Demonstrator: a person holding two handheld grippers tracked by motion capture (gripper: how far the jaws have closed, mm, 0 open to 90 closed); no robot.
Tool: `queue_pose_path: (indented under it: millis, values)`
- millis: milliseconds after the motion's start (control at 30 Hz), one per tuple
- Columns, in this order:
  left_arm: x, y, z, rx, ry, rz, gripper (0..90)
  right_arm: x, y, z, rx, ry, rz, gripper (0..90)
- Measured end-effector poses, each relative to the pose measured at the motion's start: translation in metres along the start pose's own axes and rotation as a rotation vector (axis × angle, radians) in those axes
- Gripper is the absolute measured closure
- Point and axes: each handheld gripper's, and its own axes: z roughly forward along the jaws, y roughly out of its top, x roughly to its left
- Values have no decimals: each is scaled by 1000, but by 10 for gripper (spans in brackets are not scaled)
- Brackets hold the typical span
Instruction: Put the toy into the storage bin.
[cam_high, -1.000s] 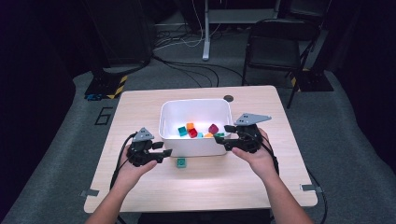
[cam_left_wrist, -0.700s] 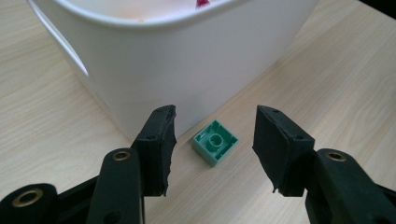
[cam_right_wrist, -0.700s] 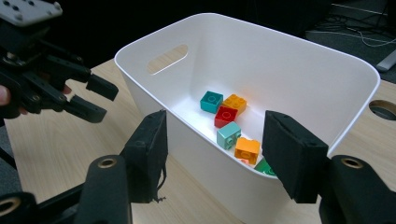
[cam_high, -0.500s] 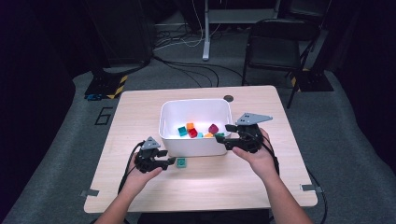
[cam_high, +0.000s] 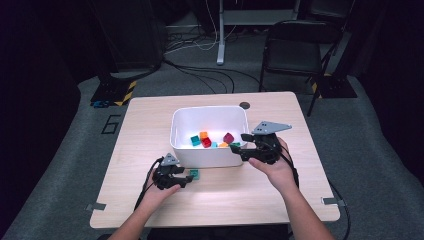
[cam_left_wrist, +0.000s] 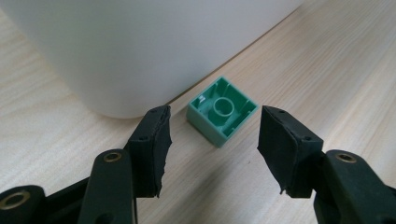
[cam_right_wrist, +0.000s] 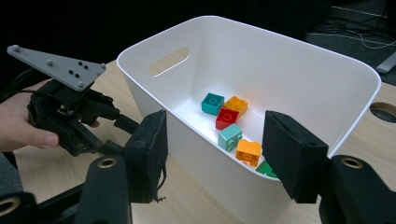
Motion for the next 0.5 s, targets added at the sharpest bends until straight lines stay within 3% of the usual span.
queue_pose_path:
  millis: [233,400,500]
  values:
    - [-1,0,10,9,-37,2,433,-1,0,-1,-3,-2,2,402]
    - [-6,4,18,15,-45,50,432,-1,0,-1,-3,-1,1,402]
    - [-10,6,22,12,-64,50,431,-1,0,-1,-2,-2,4,402]
